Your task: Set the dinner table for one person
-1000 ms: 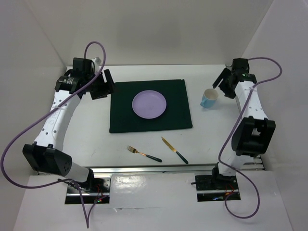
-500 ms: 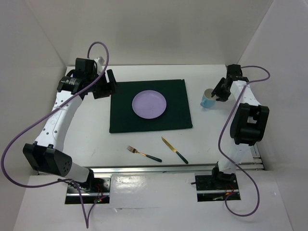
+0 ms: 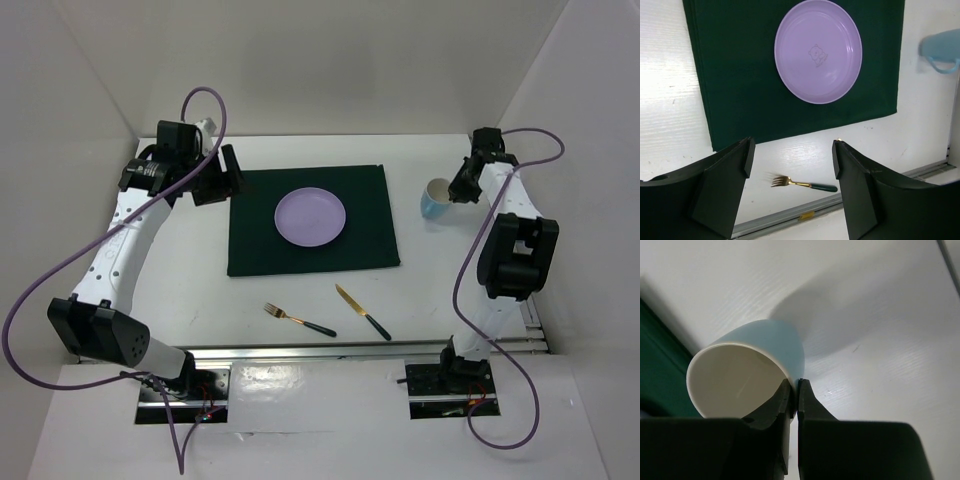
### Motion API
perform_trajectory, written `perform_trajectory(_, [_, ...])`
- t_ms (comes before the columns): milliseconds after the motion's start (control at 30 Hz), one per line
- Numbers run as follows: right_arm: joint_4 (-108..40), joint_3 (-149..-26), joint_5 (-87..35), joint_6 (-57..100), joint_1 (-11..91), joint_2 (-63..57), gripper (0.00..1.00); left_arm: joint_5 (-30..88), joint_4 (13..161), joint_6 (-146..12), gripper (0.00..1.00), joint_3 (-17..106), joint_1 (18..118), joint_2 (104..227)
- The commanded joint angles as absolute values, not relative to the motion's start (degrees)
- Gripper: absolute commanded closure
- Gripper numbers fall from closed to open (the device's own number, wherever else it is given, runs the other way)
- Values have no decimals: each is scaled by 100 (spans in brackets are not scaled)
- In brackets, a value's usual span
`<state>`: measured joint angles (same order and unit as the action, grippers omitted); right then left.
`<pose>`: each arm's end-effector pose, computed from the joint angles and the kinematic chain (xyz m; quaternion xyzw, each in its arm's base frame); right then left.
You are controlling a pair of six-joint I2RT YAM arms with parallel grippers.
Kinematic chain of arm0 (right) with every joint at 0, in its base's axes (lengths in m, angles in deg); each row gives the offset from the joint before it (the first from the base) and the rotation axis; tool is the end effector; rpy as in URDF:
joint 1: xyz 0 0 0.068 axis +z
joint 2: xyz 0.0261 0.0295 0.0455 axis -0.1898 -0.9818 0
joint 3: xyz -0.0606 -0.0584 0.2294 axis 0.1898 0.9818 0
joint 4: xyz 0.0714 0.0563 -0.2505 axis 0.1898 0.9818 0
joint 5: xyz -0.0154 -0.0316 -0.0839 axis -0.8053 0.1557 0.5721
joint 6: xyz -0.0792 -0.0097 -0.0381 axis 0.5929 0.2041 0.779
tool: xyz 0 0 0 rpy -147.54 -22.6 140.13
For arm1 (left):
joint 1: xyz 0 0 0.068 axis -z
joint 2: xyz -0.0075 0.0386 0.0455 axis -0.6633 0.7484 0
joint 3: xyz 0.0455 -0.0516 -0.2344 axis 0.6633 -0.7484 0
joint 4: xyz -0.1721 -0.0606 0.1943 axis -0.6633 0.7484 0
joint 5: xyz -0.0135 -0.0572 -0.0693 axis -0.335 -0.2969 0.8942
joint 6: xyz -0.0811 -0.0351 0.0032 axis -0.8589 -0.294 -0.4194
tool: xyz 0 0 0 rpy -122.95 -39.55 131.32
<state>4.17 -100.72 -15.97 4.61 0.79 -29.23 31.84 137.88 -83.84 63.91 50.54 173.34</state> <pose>0.4208 -0.0785 0.1854 0.2827 0.9175 0.0134 0.2794 0.3403 -0.0695 0.3425 -0.1122 0.8984 -0.2184 0.3640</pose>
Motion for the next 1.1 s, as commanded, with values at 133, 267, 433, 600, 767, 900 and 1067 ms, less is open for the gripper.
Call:
perform_trajectory(133, [943,-11971,-1218,871,1224,-3073,100,2119,13995,-8403,18,6551,5139,17074])
perform_trajectory(267, [1295,-12972,-1147,819,1787,-3774,100,1767,14109,-8614,18,6551,5139,16916])
perform_trajectory(433, [1725,-14193,-1007,512,2201,-4714,100,1432,13916,-8835,18,6253,5139,16450])
perform_trajectory(600, [1780,-14521,-901,309,2377,-5173,100,1379,13986,-8835,18,6252,5139,16449])
perform_trajectory(767, [1657,-14408,-848,116,2430,-5289,100,1440,13986,-8835,18,6138,5139,16397])
perform_trajectory(900, [1437,-14118,-848,-60,2378,-5228,100,1440,13986,-8782,18,6138,5139,16344])
perform_trajectory(1067, [1384,-14117,-848,-60,2325,-5279,100,1388,13986,-8782,18,6076,5139,16344])
